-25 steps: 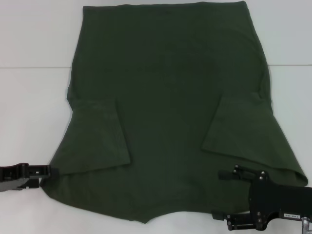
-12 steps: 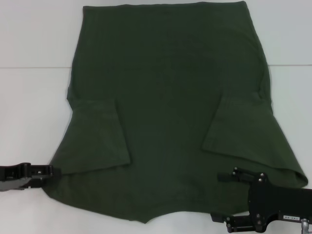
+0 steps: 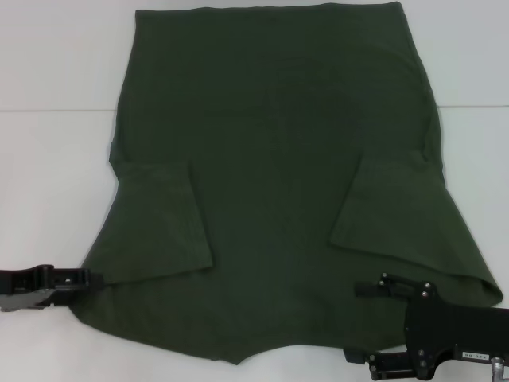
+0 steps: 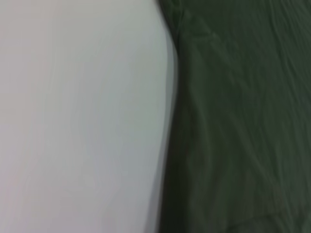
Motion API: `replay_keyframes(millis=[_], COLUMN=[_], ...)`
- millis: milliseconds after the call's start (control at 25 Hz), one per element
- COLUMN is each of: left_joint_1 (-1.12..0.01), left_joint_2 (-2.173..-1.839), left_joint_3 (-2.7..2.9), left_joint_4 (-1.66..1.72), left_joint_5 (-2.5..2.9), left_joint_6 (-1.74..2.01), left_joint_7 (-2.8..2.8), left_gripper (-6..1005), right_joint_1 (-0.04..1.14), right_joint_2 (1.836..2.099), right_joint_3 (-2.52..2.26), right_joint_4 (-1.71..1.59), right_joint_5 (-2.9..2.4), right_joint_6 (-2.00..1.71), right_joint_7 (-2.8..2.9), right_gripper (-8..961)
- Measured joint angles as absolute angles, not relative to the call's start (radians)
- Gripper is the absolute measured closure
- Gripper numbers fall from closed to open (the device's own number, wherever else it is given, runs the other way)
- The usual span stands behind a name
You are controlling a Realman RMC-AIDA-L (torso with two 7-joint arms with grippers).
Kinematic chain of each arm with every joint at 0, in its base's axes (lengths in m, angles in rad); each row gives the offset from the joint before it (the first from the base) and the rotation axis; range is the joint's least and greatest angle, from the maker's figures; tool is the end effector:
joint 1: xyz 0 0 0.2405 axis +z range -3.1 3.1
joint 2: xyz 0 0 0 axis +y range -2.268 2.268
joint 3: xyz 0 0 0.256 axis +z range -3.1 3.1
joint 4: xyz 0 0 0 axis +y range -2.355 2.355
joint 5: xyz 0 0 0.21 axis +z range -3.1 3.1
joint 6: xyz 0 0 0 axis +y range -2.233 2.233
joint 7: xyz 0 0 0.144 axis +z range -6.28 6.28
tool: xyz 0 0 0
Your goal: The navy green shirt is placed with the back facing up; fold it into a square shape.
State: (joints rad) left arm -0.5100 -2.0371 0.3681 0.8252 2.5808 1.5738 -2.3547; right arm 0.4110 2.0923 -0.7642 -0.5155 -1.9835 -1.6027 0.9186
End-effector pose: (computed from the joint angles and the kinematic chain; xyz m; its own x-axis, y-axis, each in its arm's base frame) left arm -0.3481 0.3060 0.0560 0.0526 0.9316 0.3596 0.9970 -0.0287 -0.0715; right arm 0.2912 0.2693 -0.0374 0.8716 -0.1147 -0.4766 -0.2204 -0.9601 -0.1721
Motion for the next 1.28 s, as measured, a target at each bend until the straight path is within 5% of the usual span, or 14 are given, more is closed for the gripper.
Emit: replay_keyframes(millis=[1280], left_joint_1=[-0.516], left_joint_2=[-2.029], left_joint_3=[0.366], left_joint_4=[0.825], left_joint_5=[2.614], left_joint_6=[1.551], left_joint_7=[-2.368], left_gripper=[176], right_joint_1=[0.412], right_joint_2=[2.092], right_joint_3=[-0.773], right_joint_4=[-0.515], right_joint_5=[-1.983], right_joint_6=[-1.612], right_joint_7=[0.922], right_gripper=[8])
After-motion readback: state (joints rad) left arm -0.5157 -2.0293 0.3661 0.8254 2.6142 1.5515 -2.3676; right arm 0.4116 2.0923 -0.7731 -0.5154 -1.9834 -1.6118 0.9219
